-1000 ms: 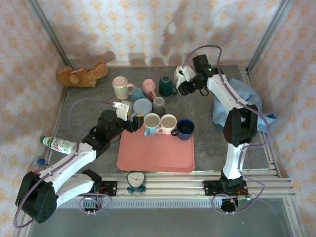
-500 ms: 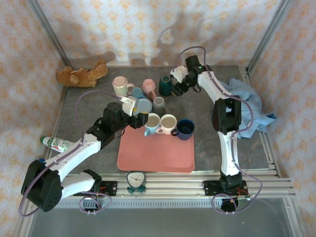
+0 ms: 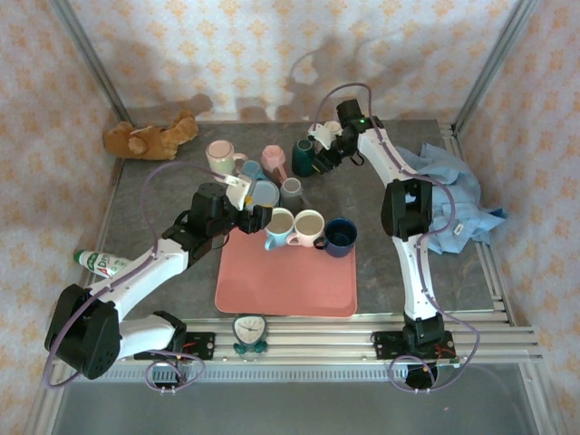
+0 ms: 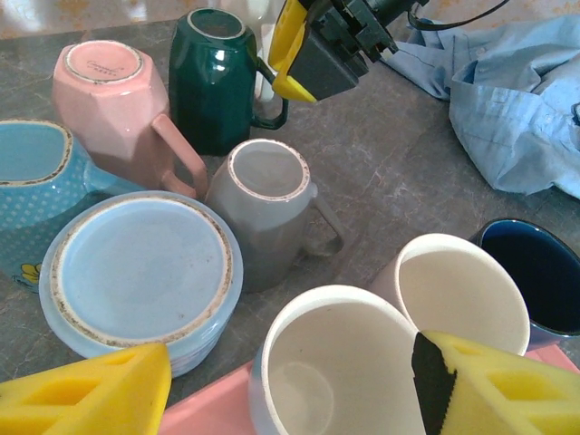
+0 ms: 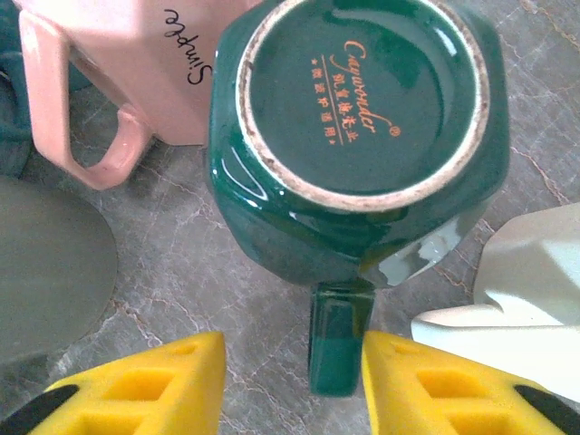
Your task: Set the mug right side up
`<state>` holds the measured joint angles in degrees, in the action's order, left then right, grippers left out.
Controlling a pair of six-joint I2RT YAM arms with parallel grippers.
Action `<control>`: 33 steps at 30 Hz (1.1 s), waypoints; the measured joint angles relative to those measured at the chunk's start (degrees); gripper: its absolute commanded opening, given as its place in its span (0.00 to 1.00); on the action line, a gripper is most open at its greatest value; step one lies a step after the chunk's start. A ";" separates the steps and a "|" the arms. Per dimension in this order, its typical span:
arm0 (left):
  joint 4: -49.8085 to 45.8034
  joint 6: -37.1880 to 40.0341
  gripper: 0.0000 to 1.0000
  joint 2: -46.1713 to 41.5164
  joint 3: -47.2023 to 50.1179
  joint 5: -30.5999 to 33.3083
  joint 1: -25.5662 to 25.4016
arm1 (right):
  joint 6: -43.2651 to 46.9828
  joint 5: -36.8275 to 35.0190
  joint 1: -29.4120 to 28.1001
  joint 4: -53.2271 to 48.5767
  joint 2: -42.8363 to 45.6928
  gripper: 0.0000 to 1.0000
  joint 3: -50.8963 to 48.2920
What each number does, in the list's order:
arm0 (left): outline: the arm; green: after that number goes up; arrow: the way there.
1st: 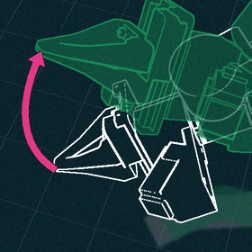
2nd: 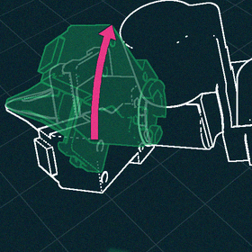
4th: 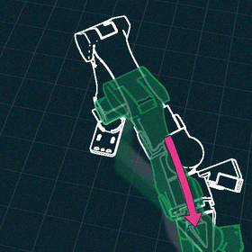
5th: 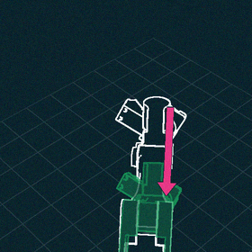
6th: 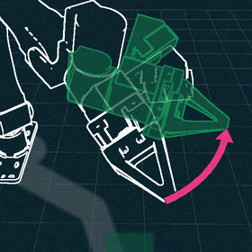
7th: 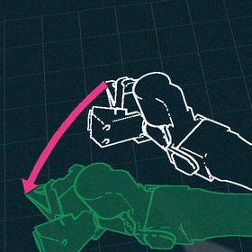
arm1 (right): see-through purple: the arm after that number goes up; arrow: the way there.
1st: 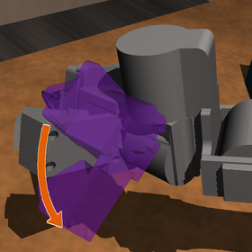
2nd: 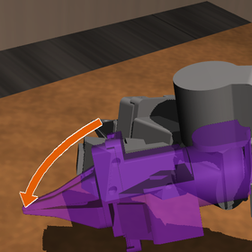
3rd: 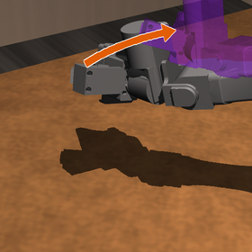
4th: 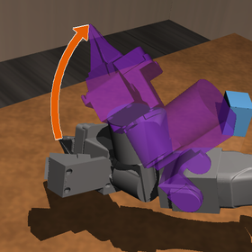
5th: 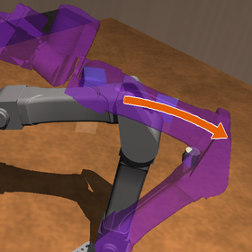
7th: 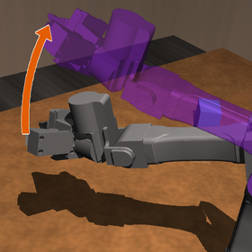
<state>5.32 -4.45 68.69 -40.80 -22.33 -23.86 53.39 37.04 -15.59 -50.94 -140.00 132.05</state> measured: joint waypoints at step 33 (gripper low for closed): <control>0.07 -0.04 0.70 3.78 -0.52 -2.49 1.16 | -5.79 0.85 -0.26 4.74 -4.17 0.24 1.86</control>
<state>5.39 -4.49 72.47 -41.32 -24.82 -22.70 47.59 37.89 -15.86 -46.19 -144.18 133.91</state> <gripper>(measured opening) 0.699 0.247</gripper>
